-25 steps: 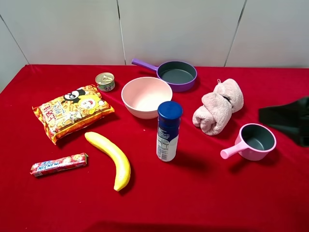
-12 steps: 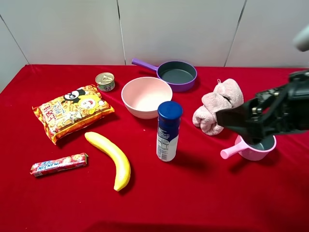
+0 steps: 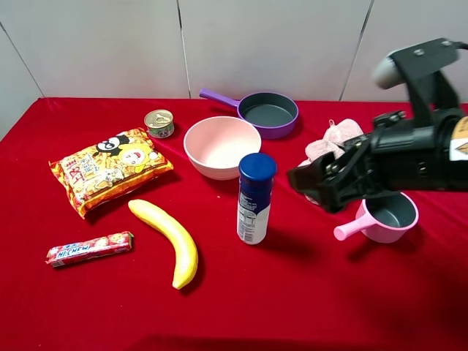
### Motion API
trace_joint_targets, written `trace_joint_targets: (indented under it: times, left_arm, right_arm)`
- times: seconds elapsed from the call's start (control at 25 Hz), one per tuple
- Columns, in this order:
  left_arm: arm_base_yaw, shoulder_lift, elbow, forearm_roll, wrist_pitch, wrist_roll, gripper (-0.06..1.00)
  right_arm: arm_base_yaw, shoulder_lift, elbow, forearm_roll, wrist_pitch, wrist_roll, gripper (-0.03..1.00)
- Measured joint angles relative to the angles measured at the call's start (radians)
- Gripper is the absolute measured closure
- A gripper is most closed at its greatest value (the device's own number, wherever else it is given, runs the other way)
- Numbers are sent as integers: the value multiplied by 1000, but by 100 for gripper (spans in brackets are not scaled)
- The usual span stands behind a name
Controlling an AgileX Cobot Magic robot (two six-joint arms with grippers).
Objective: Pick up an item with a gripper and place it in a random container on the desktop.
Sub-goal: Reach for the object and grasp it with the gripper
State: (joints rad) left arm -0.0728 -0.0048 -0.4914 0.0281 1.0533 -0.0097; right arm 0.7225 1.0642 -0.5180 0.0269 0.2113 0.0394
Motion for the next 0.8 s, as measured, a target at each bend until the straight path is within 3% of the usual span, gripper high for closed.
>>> trace_joint_targets:
  times: [0.8]
  left_arm:
    - [0, 0, 0, 0, 0, 0, -3]
  right_arm:
    - [96, 271, 0, -9, -283, 0, 28]
